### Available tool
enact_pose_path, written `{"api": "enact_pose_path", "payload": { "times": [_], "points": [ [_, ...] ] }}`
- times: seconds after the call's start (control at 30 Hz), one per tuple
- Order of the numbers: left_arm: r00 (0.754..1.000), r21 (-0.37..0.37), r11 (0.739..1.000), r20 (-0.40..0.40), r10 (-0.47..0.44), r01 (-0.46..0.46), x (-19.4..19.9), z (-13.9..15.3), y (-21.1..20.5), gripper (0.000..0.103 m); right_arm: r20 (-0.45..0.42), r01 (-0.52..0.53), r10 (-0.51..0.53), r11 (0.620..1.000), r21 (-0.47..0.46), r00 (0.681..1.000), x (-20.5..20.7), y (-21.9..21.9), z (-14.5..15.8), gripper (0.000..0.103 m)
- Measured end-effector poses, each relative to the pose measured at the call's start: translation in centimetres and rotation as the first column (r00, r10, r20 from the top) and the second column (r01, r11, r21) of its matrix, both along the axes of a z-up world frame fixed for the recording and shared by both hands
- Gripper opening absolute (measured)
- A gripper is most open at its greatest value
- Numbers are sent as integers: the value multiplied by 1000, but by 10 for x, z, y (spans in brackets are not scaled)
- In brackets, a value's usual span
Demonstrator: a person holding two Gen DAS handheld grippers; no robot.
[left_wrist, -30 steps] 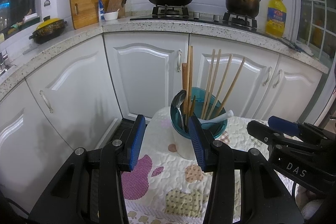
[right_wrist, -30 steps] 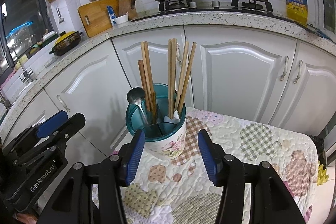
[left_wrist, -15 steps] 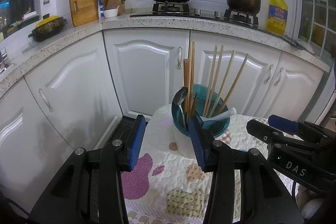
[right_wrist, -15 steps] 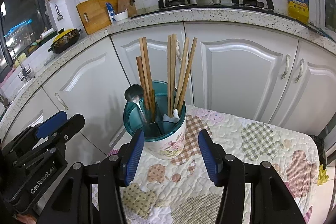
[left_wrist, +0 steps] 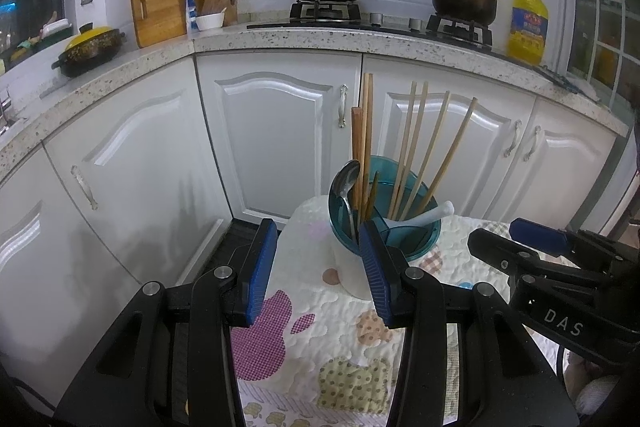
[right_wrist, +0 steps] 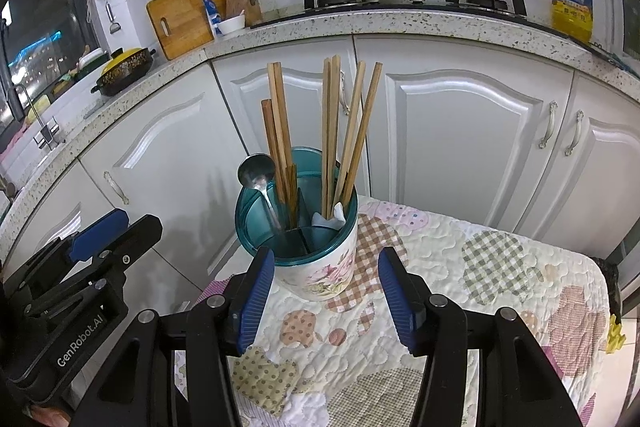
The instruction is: Organize utensils
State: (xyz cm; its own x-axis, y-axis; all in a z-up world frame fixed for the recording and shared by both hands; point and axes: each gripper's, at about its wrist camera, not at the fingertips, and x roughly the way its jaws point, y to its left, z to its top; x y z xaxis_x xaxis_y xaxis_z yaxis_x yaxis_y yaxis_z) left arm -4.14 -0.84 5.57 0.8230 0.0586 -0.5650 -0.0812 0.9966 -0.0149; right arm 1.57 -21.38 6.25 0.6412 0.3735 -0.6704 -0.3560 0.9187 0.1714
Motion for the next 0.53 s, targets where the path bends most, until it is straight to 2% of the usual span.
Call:
{"api": "enact_pose_path", "payload": {
  "times": [0.2, 0.53],
  "points": [
    [1000, 24, 1000, 13, -19, 19, -2, -2, -5, 42, -5, -1, 1, 1000, 3, 1000, 0, 1, -3, 52],
    [1000, 16, 1000, 15, -27, 27, -2, -2, -6, 42, 1, 19, -19, 1000, 4, 1000, -2, -9, -3, 52]
  ]
}}
